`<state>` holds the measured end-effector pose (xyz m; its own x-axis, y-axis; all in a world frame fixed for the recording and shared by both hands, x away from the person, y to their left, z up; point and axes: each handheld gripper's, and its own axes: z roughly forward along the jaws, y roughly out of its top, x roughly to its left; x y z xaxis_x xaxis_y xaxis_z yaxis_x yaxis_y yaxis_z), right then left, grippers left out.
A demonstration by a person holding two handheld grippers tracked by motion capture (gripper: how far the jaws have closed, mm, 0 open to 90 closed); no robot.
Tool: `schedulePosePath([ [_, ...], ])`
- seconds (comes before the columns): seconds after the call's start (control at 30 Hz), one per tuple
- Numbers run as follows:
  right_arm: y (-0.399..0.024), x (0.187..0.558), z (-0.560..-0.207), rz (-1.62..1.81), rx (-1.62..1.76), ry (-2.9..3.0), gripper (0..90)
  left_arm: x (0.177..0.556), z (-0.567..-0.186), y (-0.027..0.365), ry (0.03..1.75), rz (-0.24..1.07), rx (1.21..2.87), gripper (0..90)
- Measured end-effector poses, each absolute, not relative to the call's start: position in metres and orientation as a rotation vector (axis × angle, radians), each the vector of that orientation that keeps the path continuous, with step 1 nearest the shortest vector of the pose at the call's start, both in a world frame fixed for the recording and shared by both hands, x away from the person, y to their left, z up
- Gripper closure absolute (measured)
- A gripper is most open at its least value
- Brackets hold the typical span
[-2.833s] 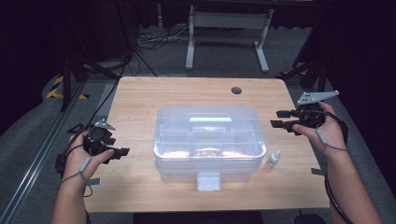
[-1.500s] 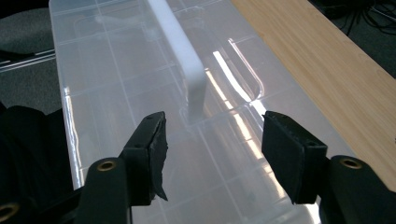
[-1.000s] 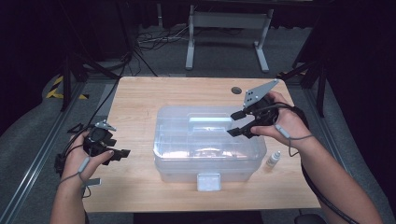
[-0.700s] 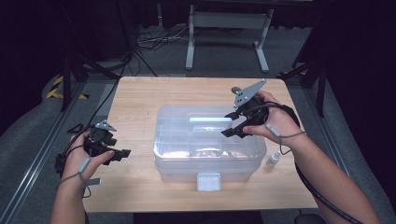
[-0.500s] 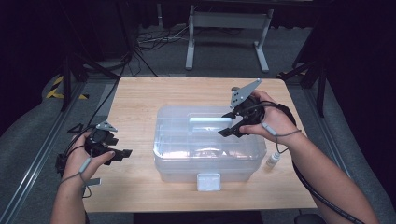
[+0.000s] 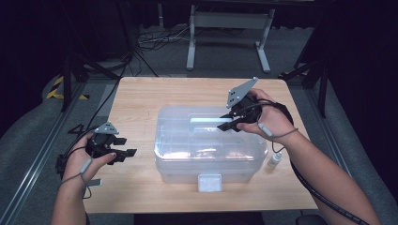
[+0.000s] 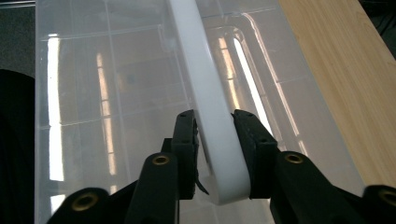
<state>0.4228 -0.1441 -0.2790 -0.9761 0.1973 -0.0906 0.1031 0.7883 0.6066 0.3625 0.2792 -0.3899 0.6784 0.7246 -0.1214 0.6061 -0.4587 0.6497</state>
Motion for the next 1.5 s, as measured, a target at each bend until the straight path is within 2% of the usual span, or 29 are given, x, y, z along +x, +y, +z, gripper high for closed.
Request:
schedulePosePath([
  [0.17,-0.144,0.423,-0.278,0.933,0.23,2.826,73.3,0.361,-0.387,0.28,0.999,0.227,2.159,38.8],
  [0.33,-0.142,0.423,-0.276,0.917,0.217,2.831,73.5,0.36,-0.383,0.283,0.966,0.319,2.153,37.1],
  [0.43,-0.142,0.423,-0.273,0.903,0.213,2.836,73.5,0.359,-0.382,0.282,0.991,0.285,2.139,37.9],
  [0.9,-0.14,0.433,-0.264,0.886,0.206,2.85,73.4,0.353,-0.37,0.283,1.031,0.362,2.138,37.0],
  [1.5,-0.143,0.464,-0.25,0.937,0.239,2.875,72.3,0.334,-0.364,0.282,1.036,0.323,2.111,37.3],
])
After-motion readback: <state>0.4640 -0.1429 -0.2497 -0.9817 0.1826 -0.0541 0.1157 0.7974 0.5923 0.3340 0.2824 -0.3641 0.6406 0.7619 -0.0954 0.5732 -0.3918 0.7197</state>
